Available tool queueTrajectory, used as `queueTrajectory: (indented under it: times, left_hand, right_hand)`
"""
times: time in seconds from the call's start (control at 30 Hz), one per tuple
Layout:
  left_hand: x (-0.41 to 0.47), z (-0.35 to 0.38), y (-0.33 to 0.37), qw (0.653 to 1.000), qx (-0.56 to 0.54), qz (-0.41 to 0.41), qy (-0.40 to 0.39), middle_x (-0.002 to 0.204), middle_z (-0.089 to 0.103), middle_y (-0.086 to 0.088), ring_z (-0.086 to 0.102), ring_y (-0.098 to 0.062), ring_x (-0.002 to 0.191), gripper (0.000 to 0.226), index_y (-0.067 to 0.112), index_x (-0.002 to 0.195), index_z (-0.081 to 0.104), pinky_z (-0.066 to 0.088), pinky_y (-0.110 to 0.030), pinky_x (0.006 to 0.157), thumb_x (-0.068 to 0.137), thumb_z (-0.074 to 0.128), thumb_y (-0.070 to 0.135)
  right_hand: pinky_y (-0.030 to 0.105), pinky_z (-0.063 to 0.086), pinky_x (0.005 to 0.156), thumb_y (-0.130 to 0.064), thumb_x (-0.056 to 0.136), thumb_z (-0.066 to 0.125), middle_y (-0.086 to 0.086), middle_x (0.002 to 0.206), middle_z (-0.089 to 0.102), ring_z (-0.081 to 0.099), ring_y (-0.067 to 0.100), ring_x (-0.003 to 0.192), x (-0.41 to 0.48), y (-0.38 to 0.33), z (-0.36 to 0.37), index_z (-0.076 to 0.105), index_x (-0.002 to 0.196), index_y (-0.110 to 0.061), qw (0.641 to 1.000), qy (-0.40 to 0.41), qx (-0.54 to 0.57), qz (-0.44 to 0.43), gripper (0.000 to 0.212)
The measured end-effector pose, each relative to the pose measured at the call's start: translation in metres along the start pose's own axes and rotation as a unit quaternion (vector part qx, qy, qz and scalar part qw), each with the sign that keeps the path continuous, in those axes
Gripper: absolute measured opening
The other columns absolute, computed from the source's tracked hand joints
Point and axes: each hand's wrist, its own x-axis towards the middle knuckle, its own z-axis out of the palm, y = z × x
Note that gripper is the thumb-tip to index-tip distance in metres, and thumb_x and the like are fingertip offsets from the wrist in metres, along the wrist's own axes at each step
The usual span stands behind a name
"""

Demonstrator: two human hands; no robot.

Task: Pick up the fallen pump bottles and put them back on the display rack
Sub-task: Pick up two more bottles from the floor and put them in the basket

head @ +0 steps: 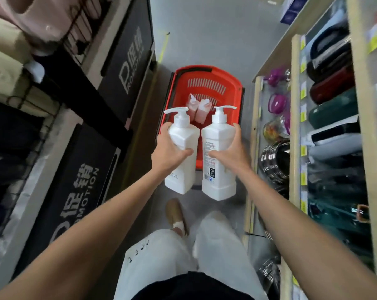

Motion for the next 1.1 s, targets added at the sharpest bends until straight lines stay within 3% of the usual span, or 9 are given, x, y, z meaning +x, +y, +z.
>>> queueTrajectory:
  times: [0.13, 0.37, 0.53, 0.7, 0.8, 0.9, 1.1]
  left_hand:
    - [0.062, 0.016, 0.023, 1.000, 0.021, 0.000, -0.006, 0.117, 0.048, 0.010, 0.057, -0.016, 0.104, 0.081, 0.033, 0.127, 0.028, 0.053, -0.044, 0.088, 0.066, 0.079, 0.041]
    - [0.161, 0.061, 0.038, 0.998, 0.058, -0.003, 0.000, 0.118, 0.048, 0.006, 0.056, -0.013, 0.098, 0.080, 0.031, 0.128, 0.031, 0.050, -0.034, 0.079, 0.066, 0.079, 0.044]
    - [0.223, 0.101, 0.022, 0.997, 0.055, -0.055, 0.012, 0.117, 0.047, 0.008, 0.055, -0.012, 0.097, 0.077, 0.031, 0.126, 0.032, 0.047, -0.033, 0.077, 0.065, 0.077, 0.044]
    - [0.276, 0.141, -0.013, 0.995, 0.011, -0.095, 0.033, 0.118, 0.046, 0.012, 0.054, -0.012, 0.095, 0.077, 0.031, 0.126, 0.033, 0.048, -0.038, 0.081, 0.060, 0.070, 0.047]
    - [0.306, 0.166, -0.048, 0.994, -0.015, -0.104, 0.043, 0.121, 0.043, 0.018, 0.050, -0.006, 0.098, 0.080, 0.031, 0.132, 0.032, 0.042, -0.034, 0.080, 0.065, 0.074, 0.046]
    - [0.338, 0.191, -0.088, 0.992, -0.015, -0.110, 0.056, 0.126, 0.042, 0.020, 0.047, -0.002, 0.100, 0.080, 0.031, 0.135, 0.029, 0.039, -0.032, 0.082, 0.071, 0.075, 0.044]
    - [0.400, 0.243, -0.171, 0.986, -0.020, -0.145, 0.076, 0.133, 0.045, 0.007, 0.054, -0.017, 0.117, 0.085, 0.021, 0.139, 0.029, 0.040, -0.034, 0.086, 0.072, 0.076, 0.040]
  right_hand:
    - [0.035, 0.047, 0.082, -0.033, 0.059, 0.079, -0.008, 0.114, 0.056, 0.058, 0.022, 0.099, 0.053, -0.011, -0.015, 0.020, 0.134, -0.039, 1.000, 0.004, -0.010, 0.010, 0.096]
    - [0.047, 0.050, 0.088, -0.036, 0.055, 0.081, -0.005, 0.127, 0.054, 0.058, 0.025, 0.108, 0.157, -0.011, -0.021, 0.018, 0.132, -0.039, 1.000, -0.001, -0.002, 0.009, 0.099]
    - [0.050, 0.050, 0.088, -0.052, 0.046, 0.072, -0.008, 0.127, 0.054, 0.058, 0.023, 0.110, 0.236, 0.008, -0.001, 0.022, 0.129, -0.041, 1.000, -0.019, 0.013, 0.011, 0.098]
    - [0.036, 0.048, 0.082, -0.039, 0.061, 0.081, -0.007, 0.130, 0.056, 0.058, 0.026, 0.111, 0.299, 0.037, 0.038, 0.028, 0.133, -0.031, 1.000, -0.018, -0.020, 0.011, 0.090]
    - [0.039, 0.049, 0.086, -0.042, 0.059, 0.082, -0.005, 0.133, 0.054, 0.057, 0.027, 0.115, 0.334, 0.062, 0.076, 0.026, 0.138, -0.029, 0.999, -0.017, -0.007, 0.030, 0.097]
    - [0.032, 0.045, 0.082, -0.036, 0.059, 0.084, -0.002, 0.128, 0.056, 0.057, 0.025, 0.112, 0.365, 0.088, 0.115, 0.030, 0.138, -0.022, 0.998, -0.014, 0.034, 0.058, 0.096]
    - [0.037, 0.049, 0.080, -0.027, 0.059, 0.085, 0.004, 0.116, 0.059, 0.060, 0.029, 0.104, 0.420, 0.137, 0.182, 0.036, 0.123, -0.011, 0.995, 0.022, 0.023, 0.094, 0.082]
